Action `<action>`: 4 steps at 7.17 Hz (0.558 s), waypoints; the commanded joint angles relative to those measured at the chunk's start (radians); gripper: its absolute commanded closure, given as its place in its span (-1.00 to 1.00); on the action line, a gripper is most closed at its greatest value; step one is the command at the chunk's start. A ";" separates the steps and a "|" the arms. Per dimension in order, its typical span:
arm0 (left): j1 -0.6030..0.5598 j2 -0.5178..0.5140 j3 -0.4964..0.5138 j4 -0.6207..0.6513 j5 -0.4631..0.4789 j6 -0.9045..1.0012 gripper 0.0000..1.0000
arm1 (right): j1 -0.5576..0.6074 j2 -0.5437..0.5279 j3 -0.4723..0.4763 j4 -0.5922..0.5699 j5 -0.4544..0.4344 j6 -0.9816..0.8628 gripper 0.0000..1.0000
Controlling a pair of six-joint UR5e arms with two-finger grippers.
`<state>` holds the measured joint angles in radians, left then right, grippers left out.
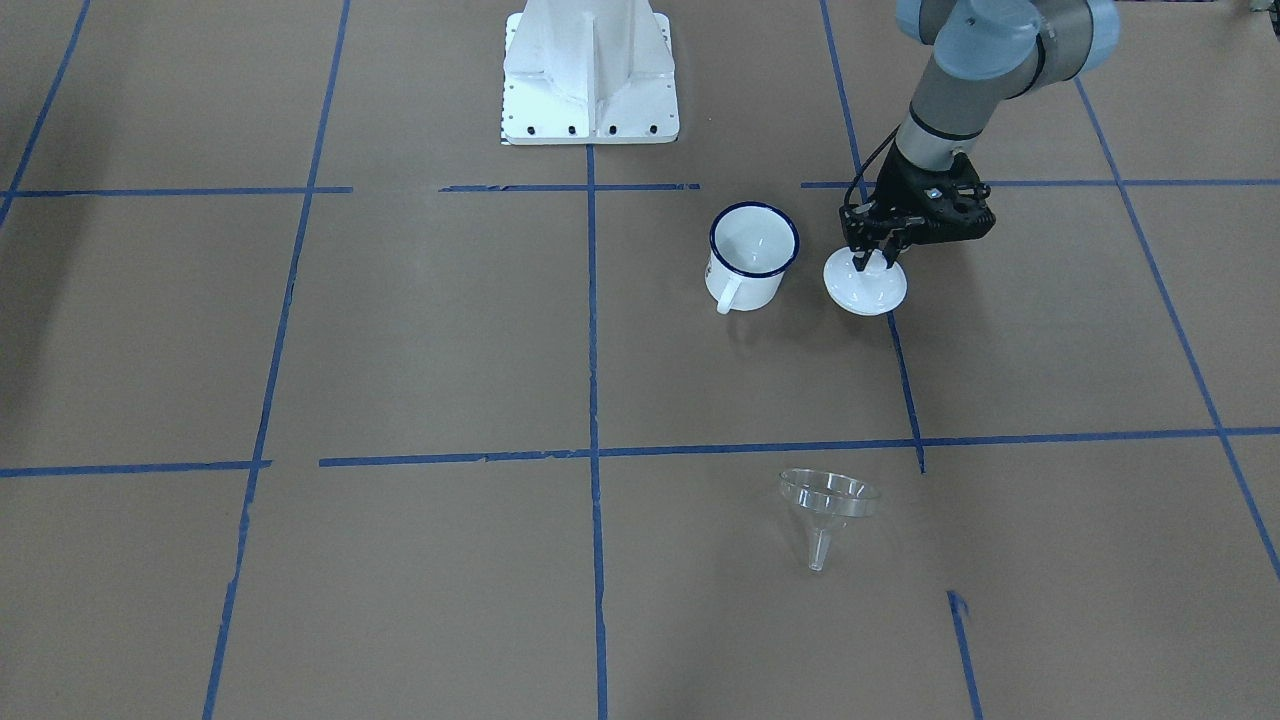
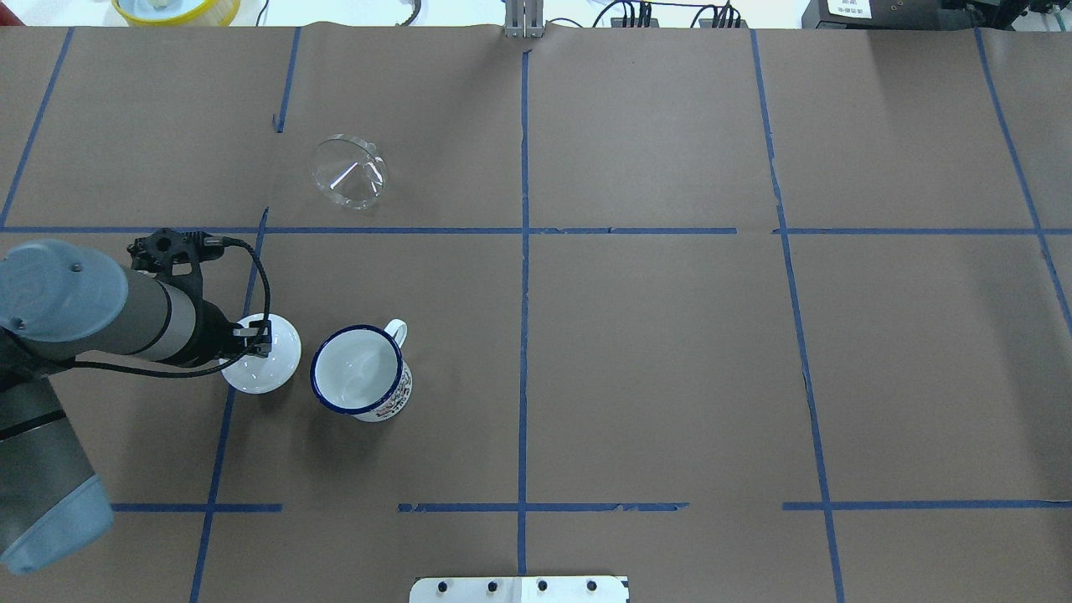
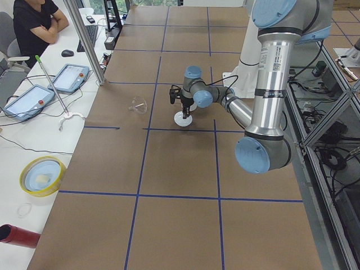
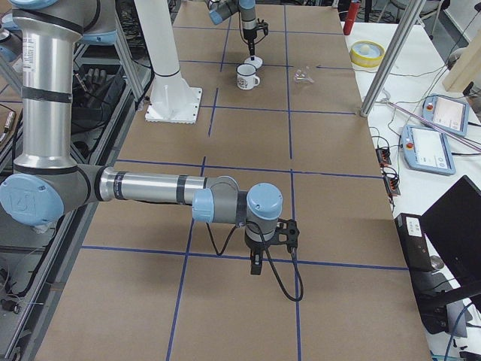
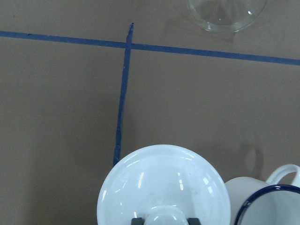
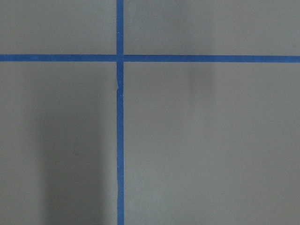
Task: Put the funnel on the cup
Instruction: 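Lift the lid off the mug and set it down beside the mug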
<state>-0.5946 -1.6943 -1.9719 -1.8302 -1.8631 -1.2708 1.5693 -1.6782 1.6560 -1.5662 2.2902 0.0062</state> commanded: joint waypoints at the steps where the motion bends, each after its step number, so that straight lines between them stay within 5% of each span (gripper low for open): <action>1: 0.006 -0.070 0.057 0.006 -0.001 0.002 1.00 | 0.000 0.000 0.001 0.000 0.000 0.000 -1.00; 2: 0.006 -0.070 0.059 0.006 -0.002 0.011 0.47 | 0.000 0.000 0.001 0.000 0.000 0.000 -1.00; 3: 0.006 -0.071 0.079 0.005 -0.002 0.014 -0.54 | 0.000 0.000 0.001 0.000 0.000 0.000 -1.00; 4: 0.003 -0.071 0.082 0.005 -0.001 0.016 -0.59 | 0.000 0.000 0.001 0.000 0.000 0.000 -1.00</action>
<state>-0.5898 -1.7641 -1.8996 -1.8250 -1.8648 -1.2580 1.5692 -1.6782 1.6566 -1.5662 2.2902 0.0061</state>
